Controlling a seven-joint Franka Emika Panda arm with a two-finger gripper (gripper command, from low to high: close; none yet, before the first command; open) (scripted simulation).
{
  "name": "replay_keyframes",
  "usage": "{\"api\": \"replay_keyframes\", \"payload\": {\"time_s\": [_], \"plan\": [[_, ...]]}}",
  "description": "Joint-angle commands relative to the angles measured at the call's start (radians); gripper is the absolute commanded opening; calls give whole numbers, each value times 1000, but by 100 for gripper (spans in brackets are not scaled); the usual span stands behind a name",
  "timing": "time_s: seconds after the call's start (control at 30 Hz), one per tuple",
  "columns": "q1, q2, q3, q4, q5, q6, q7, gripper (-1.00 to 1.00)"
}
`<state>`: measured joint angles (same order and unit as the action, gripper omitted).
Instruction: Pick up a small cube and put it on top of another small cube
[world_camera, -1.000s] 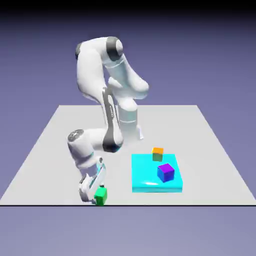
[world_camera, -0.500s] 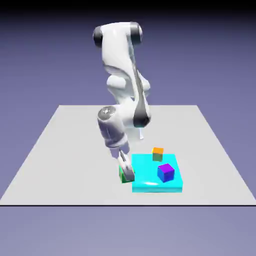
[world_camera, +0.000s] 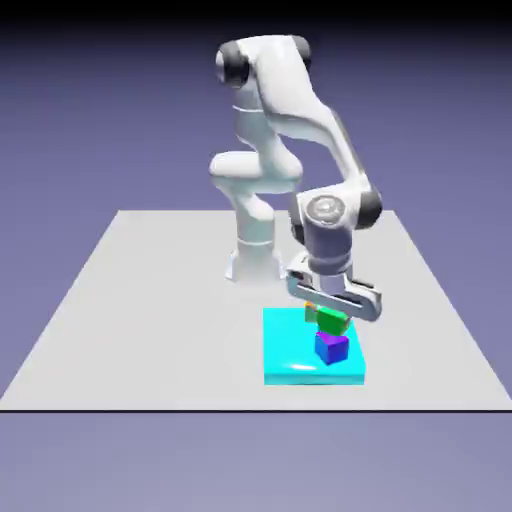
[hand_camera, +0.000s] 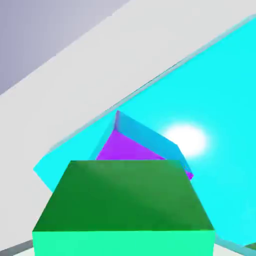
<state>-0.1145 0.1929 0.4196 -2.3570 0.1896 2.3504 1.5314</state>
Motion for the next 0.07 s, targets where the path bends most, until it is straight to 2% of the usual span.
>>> {"api": "replay_keyframes", "payload": {"time_s": [0.0, 0.03], "plan": [[0, 0, 0, 0, 0, 0, 0, 100], [-7, -29, 1, 15, 6, -43, -4, 100]]}}
